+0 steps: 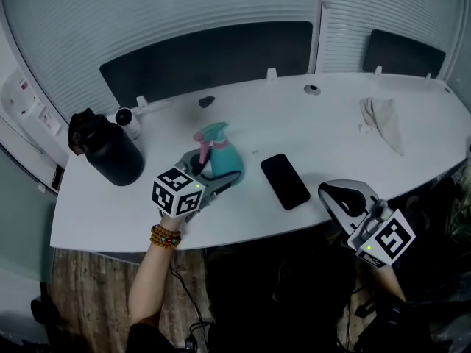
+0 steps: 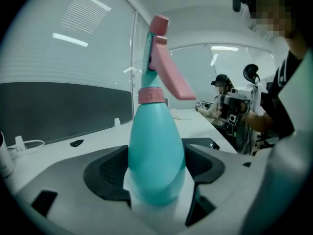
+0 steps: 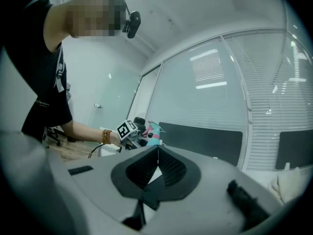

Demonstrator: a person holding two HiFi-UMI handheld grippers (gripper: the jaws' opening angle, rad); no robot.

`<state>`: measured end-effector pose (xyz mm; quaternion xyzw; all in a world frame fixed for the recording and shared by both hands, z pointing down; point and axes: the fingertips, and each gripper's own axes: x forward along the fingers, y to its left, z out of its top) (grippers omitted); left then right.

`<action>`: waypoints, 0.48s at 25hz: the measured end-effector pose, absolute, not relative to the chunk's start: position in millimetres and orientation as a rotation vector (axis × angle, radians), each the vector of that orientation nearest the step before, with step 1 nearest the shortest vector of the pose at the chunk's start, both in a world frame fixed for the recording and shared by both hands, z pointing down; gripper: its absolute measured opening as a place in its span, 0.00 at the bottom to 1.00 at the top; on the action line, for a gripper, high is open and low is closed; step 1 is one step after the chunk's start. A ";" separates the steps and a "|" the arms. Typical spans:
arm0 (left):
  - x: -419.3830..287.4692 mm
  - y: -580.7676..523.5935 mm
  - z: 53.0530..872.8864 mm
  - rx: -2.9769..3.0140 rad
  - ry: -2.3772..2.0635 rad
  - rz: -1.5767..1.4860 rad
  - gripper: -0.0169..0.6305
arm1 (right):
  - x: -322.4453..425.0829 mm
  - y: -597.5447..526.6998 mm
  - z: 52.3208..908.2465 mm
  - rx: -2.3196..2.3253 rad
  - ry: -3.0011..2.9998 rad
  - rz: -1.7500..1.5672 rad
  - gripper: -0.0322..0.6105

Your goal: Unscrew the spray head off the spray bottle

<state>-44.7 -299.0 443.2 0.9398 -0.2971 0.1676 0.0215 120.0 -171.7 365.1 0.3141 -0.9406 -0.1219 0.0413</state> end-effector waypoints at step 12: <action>-78.7 -269.5 370.4 3.173 -1.833 1.435 0.57 | 86.9 -178.1 342.9 0.707 -3.040 -0.079 0.05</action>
